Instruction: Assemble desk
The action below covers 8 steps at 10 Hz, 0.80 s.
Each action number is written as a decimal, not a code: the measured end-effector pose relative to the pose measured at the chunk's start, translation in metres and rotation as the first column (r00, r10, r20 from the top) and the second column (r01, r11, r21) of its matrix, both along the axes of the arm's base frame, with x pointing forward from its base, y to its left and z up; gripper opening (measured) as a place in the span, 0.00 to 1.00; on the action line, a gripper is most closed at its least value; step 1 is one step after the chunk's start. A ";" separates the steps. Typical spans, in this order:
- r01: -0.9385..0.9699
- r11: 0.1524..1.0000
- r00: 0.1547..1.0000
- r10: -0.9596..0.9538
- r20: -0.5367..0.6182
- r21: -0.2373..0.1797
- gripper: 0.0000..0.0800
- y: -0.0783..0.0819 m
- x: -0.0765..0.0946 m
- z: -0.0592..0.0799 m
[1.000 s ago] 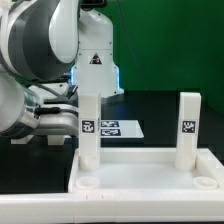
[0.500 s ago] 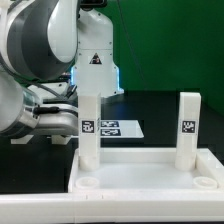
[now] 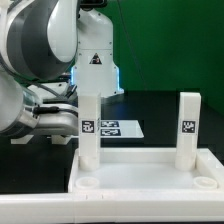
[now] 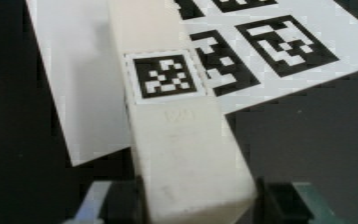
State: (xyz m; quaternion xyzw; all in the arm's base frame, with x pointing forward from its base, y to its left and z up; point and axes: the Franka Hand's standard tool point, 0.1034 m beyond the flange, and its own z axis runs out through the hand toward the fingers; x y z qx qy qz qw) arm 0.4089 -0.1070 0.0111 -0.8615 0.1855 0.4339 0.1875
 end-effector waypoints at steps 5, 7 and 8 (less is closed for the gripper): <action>0.009 0.999 1.000 -0.009 -0.010 0.033 0.37 -0.002 0.007 0.044; 0.022 0.999 0.999 -0.023 0.026 0.028 0.37 0.007 0.012 0.081; 0.036 0.999 0.999 -0.037 0.023 0.014 0.37 0.015 0.013 0.095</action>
Offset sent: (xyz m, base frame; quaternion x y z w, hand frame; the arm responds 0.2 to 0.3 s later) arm 0.0013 -0.0070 0.0650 -0.0033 -0.0286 0.0046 0.9996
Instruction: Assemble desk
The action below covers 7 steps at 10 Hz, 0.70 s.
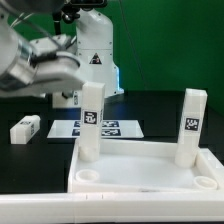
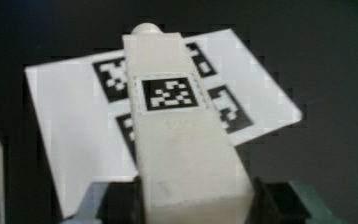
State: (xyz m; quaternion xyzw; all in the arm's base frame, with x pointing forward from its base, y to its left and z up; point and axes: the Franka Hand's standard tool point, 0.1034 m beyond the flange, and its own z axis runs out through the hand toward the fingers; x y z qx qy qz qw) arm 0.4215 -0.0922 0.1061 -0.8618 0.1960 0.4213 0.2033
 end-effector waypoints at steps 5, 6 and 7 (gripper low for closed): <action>0.069 0.973 0.981 -0.026 0.194 -0.222 0.37 0.077 0.048 0.040; 0.075 0.969 0.968 -0.014 0.252 -0.234 0.37 0.077 0.054 0.038; 0.109 0.959 0.944 -0.017 0.330 -0.260 0.37 0.077 0.058 0.039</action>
Offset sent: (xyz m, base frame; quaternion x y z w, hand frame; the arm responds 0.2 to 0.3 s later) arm 0.0399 0.0562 0.0196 -0.0124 0.1121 0.0677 0.9913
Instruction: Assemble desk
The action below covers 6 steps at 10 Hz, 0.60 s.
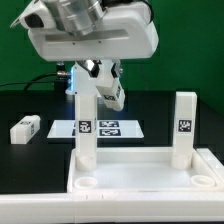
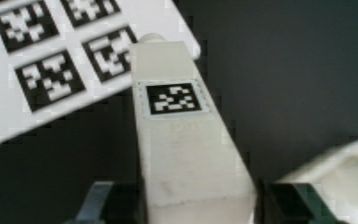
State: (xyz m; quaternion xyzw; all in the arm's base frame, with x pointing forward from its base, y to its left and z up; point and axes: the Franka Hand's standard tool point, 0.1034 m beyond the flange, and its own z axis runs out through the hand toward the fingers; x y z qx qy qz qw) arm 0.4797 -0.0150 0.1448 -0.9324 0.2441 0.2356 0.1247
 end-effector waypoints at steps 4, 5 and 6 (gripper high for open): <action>-0.013 0.997 0.980 0.026 0.196 -0.070 0.37 0.001 0.039 0.064; 0.008 0.996 0.965 0.016 0.260 -0.091 0.37 -0.015 0.057 0.071; 0.028 0.992 0.945 0.013 0.328 -0.120 0.37 -0.020 0.069 0.073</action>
Offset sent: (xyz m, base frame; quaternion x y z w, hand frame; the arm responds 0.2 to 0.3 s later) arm 0.0646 -0.0298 0.0803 0.0501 0.0804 -0.0272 0.9951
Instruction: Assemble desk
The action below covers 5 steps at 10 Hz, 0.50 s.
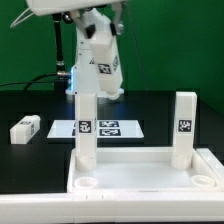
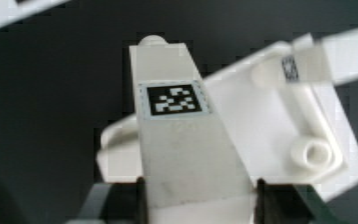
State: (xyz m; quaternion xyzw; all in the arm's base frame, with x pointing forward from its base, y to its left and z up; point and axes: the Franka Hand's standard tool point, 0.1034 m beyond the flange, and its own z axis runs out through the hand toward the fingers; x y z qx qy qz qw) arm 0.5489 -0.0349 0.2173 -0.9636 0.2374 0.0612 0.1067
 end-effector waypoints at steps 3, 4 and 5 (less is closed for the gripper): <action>0.079 0.991 0.977 -0.056 0.206 -0.104 0.37 0.023 0.007 -0.006; 0.095 0.988 0.965 -0.060 0.256 -0.125 0.37 0.039 0.023 0.001; 0.100 0.985 0.953 -0.054 0.298 -0.143 0.37 0.048 0.035 0.008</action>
Offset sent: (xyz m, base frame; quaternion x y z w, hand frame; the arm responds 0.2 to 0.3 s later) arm 0.0528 0.0473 0.0245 -0.0079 0.1788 0.0319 0.9833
